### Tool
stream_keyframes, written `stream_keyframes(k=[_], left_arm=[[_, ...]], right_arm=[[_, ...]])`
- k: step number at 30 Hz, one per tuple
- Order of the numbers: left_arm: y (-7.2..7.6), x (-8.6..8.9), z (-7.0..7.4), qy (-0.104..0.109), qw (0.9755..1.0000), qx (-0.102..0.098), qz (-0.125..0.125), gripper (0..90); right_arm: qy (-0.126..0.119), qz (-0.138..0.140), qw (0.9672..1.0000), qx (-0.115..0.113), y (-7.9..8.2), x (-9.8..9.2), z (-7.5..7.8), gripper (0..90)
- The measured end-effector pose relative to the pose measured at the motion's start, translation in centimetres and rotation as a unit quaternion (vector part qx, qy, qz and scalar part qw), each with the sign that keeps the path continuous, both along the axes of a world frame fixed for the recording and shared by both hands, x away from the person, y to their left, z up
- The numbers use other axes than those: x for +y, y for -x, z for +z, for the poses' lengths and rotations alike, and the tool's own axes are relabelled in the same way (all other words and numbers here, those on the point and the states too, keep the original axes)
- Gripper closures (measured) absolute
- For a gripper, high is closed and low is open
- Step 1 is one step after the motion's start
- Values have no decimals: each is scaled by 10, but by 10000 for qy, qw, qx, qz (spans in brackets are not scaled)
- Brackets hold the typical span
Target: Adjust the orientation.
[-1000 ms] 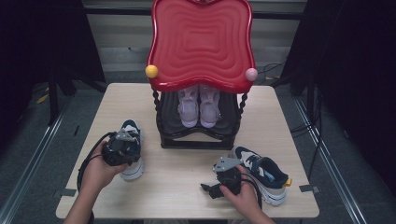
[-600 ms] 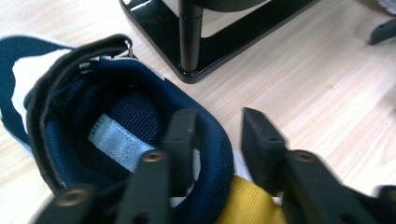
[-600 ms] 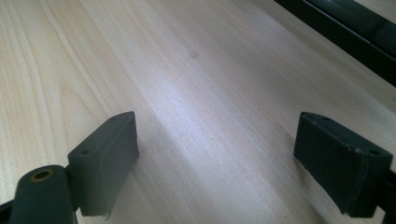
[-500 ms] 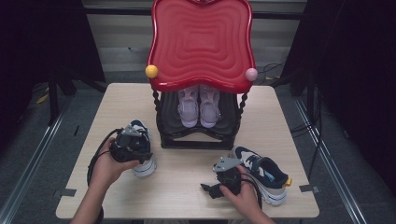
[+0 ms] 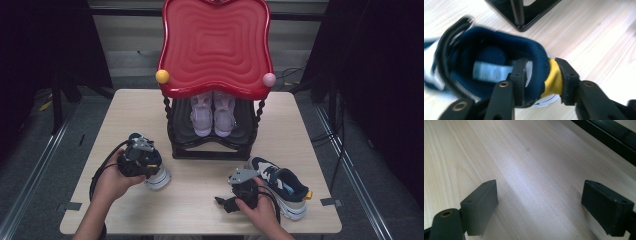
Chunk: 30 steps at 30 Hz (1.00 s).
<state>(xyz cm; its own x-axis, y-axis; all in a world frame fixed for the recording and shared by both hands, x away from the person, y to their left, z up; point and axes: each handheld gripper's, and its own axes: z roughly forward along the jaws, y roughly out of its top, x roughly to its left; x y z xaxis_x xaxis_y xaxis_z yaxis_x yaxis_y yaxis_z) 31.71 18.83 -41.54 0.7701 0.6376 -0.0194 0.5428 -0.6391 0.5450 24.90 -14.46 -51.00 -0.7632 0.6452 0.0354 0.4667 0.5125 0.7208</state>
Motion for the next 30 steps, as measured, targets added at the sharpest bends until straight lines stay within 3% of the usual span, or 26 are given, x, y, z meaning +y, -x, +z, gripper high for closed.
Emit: stream_keyframes(k=[4,10,18,21,22,24,26,30], left_arm=[[-2,-12,2,117,9996,32,249,683],[-6,-22,4,-198,9993,254,176,675],[-14,-27,7,-381,9978,524,155,482],[-17,-30,7,-415,9969,633,225,461],[-21,-32,8,-417,9964,711,209,465],[-22,-34,9,-649,9947,773,211,572],[-22,-35,10,-733,9935,864,141,645],[-18,-37,14,-1073,9896,958,-22,690]], right_arm=[[-1,1,10000,0,0,0,0,131],[0,-1,10000,0,0,0,0,131],[-2,-1,10000,3,0,0,0,131],[-7,-6,10000,2,0,0,0,132],[-6,-6,10000,2,0,0,0,131],[2,-5,10000,-6,0,0,0,131],[1,-9,10000,0,0,0,0,131],[-5,-1,10000,-5,0,0,0,131]])
